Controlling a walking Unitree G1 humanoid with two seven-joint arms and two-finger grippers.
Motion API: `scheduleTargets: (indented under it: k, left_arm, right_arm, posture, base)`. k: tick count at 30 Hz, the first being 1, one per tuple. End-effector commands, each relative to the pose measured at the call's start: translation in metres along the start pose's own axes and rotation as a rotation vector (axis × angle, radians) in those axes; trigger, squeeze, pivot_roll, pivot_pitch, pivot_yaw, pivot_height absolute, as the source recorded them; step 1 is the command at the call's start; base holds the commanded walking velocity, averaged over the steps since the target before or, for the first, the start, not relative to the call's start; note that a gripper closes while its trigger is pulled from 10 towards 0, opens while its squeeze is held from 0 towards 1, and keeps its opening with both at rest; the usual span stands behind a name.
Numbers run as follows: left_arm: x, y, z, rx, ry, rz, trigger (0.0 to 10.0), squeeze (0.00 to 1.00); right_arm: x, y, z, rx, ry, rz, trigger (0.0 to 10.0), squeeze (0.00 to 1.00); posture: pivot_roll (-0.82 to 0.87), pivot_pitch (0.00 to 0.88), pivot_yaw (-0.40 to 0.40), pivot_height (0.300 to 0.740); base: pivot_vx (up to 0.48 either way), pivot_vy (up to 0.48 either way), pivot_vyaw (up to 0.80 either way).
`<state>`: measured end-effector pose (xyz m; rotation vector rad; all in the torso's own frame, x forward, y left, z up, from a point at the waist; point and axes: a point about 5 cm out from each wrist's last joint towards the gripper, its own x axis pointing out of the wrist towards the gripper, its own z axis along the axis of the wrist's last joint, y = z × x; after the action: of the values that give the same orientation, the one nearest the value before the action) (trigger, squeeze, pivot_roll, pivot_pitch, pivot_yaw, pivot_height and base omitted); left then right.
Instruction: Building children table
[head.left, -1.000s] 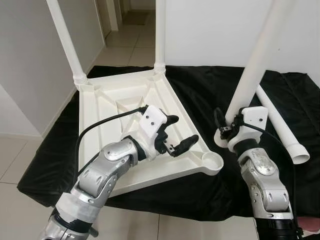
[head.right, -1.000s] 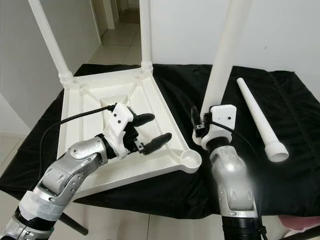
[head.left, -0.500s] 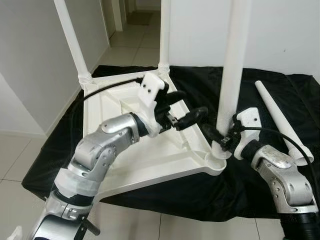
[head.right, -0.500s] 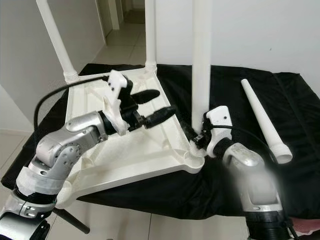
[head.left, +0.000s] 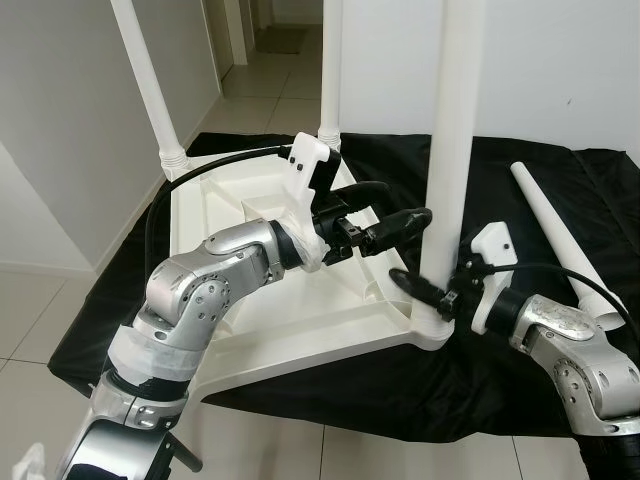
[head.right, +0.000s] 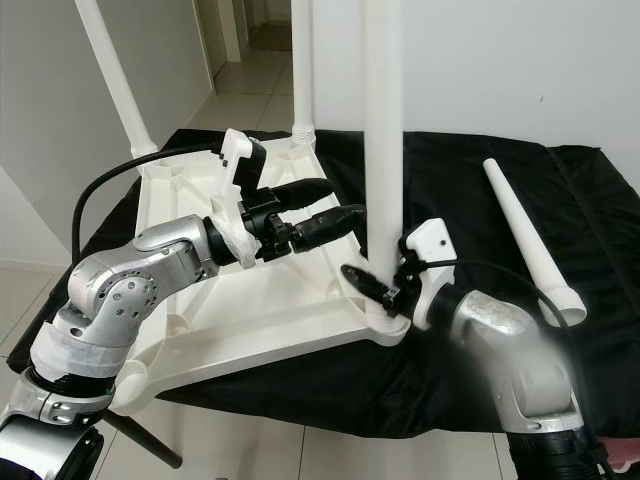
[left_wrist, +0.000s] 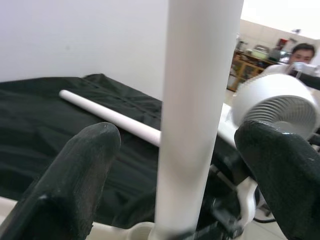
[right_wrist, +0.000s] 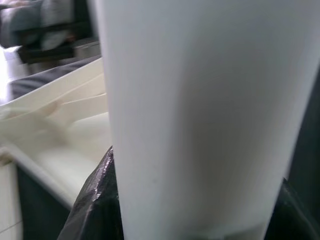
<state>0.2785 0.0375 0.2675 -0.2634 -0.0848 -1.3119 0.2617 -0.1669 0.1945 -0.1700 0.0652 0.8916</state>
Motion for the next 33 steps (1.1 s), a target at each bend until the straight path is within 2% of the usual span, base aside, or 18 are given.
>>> scheduleTargets:
  k: [1,7,20,21,22,23,33]
  left_arm:
    - [0.000,-0.014,0.001,-0.013,-0.002,-0.217,10.0,0.00]
    - [0.002,-0.020,0.000,-0.020,0.009,-0.244,10.0,0.00]
    - [0.002,-0.018,0.005,-0.015,-0.021,-0.232,10.0,0.00]
    - [0.002,-0.018,0.006,-0.014,-0.025,-0.233,8.7,0.00]
    - [0.002,-0.017,0.006,-0.010,-0.030,-0.228,8.7,0.00]
    - [0.001,-0.016,0.007,-0.007,-0.030,-0.226,0.0,0.00]
    - [0.001,-0.016,0.008,-0.016,-0.036,-0.226,0.0,0.00]
  right_arm:
    - [0.004,0.012,0.002,0.014,-0.004,0.083,10.0,0.00]
    - [0.009,0.026,-0.001,0.046,0.028,0.189,10.0,0.00]
    - [0.016,0.032,0.000,0.052,0.028,0.238,10.0,0.00]
    - [0.016,0.032,0.000,0.054,0.029,0.241,10.0,0.00]
    - [0.016,0.032,0.000,0.054,0.030,0.242,10.0,0.00]
    - [0.016,0.031,0.001,0.052,0.031,0.239,10.0,0.00]
    - [0.016,0.031,0.000,0.058,0.033,0.233,10.0,0.00]
  posture:
    - [-0.12,0.024,0.088,0.740]
    - [-0.12,0.024,0.081,0.740]
    - [-0.11,0.021,0.069,0.740]
    - [-0.11,0.024,0.066,0.740]
    - [-0.11,0.024,0.068,0.740]
    - [-0.11,0.024,0.069,0.740]
    - [-0.11,0.031,0.070,0.740]
  base:
    - [0.000,0.000,0.00]
    - [0.000,0.000,0.00]
    - [0.000,0.000,0.00]
    - [0.000,0.000,0.00]
    - [0.000,0.000,0.00]
    - [0.000,0.000,0.00]
    - [0.000,0.000,0.00]
